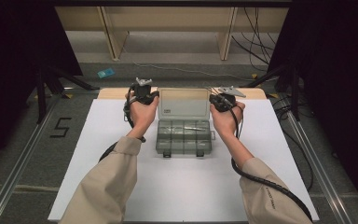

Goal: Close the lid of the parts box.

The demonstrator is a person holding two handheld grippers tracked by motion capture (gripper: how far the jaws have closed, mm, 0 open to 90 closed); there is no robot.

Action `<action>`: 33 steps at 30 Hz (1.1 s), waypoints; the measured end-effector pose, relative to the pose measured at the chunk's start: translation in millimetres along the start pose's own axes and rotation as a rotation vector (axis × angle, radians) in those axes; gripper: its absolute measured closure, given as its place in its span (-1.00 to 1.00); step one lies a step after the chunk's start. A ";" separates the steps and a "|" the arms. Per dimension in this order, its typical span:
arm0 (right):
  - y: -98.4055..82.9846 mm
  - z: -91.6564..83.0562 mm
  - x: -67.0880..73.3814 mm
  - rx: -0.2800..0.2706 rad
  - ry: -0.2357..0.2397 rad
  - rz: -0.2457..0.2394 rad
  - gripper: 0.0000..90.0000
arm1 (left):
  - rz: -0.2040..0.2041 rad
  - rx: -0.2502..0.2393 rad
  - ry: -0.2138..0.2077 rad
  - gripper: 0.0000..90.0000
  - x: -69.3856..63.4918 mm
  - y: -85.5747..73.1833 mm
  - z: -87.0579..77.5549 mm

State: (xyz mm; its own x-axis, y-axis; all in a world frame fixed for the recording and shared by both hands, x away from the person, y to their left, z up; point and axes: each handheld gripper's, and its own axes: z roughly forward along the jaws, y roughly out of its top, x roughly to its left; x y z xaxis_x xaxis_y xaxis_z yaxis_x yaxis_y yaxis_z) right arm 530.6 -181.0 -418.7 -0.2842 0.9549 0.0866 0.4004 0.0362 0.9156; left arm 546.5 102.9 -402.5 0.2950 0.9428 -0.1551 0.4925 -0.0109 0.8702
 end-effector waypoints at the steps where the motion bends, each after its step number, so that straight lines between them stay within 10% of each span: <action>1: 0.2 -0.9 1.6 0.001 0.002 0.020 0.97 | 0.003 -0.002 -0.001 0.97 -0.3 -0.4 -0.6; 33: -7.4 -20.7 5.5 -0.026 0.019 -0.010 0.98 | 0.054 -0.041 -0.026 0.96 -3.1 -11.5 -20.4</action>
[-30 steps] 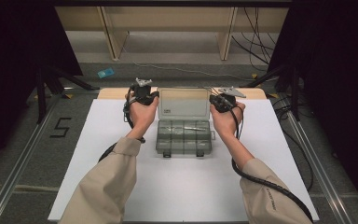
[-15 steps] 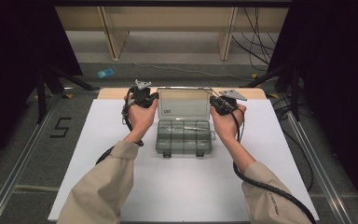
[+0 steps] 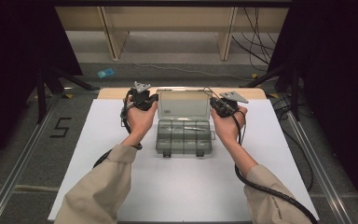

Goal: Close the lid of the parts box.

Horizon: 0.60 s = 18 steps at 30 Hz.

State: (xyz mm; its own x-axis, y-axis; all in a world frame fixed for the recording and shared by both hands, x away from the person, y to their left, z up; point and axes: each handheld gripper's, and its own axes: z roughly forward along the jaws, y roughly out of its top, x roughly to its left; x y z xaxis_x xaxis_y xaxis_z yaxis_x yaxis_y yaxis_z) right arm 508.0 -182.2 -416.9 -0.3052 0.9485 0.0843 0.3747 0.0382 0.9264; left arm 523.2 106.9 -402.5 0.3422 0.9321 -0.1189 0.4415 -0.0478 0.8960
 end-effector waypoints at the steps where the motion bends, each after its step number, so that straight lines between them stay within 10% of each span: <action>1: -0.1 -1.1 0.5 0.003 0.005 0.004 0.98 | -0.001 -0.001 0.000 0.95 -0.3 -0.3 -0.6; 18: -6.0 -11.5 2.1 -0.020 0.005 -0.039 0.98 | 0.018 -0.022 -0.005 0.96 -3.8 -7.8 -11.9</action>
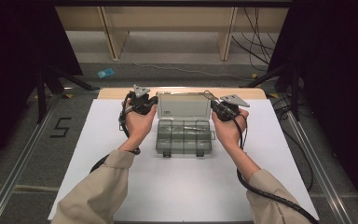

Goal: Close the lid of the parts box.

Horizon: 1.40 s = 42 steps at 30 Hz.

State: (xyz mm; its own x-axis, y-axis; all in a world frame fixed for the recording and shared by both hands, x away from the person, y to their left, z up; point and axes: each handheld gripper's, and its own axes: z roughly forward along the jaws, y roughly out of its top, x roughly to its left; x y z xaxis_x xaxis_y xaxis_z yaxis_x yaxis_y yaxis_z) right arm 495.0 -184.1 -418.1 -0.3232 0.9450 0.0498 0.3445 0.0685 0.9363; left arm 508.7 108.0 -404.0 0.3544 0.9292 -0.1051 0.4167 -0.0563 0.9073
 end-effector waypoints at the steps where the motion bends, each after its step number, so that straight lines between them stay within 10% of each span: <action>1: -0.1 -0.9 0.2 0.004 0.001 -0.004 0.98 | 0.002 -0.001 -0.001 0.96 0.1 -0.3 -0.5; 42: -11.6 -20.9 7.3 -0.005 0.006 -0.045 0.98 | 0.086 -0.039 -0.021 0.94 -4.9 -17.5 -21.0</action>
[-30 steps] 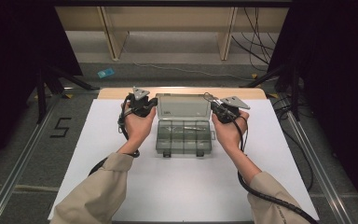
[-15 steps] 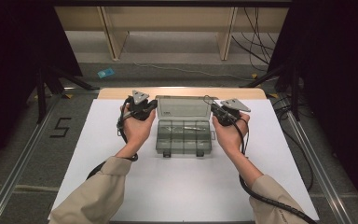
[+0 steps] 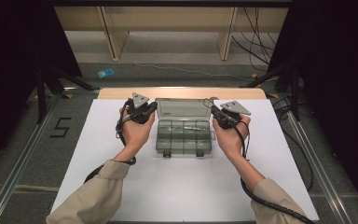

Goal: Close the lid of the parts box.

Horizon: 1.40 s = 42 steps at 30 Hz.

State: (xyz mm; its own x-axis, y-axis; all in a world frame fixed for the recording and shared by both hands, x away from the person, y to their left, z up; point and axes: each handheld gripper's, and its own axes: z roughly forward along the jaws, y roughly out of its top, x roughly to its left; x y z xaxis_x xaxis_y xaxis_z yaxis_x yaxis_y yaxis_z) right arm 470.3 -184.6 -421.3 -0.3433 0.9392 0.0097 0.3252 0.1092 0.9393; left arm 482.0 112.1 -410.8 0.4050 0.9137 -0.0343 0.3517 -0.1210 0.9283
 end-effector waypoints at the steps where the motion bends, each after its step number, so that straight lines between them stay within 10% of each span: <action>1: -0.1 -0.9 -0.1 0.006 0.005 0.000 0.98 | 0.006 -0.003 0.001 0.94 -0.1 -0.5 -0.3; 42: -20.3 -23.8 4.6 0.042 0.055 -0.030 0.97 | 0.143 0.049 -0.032 0.90 -9.7 -19.1 -22.4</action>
State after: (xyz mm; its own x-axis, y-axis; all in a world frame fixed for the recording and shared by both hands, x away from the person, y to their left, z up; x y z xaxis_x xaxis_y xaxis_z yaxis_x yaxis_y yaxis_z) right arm 441.1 -190.3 -432.2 -0.4013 0.9160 0.0016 0.3499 0.1517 0.9244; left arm 452.5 114.3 -419.9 0.4805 0.8729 0.0846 0.3285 -0.2686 0.9055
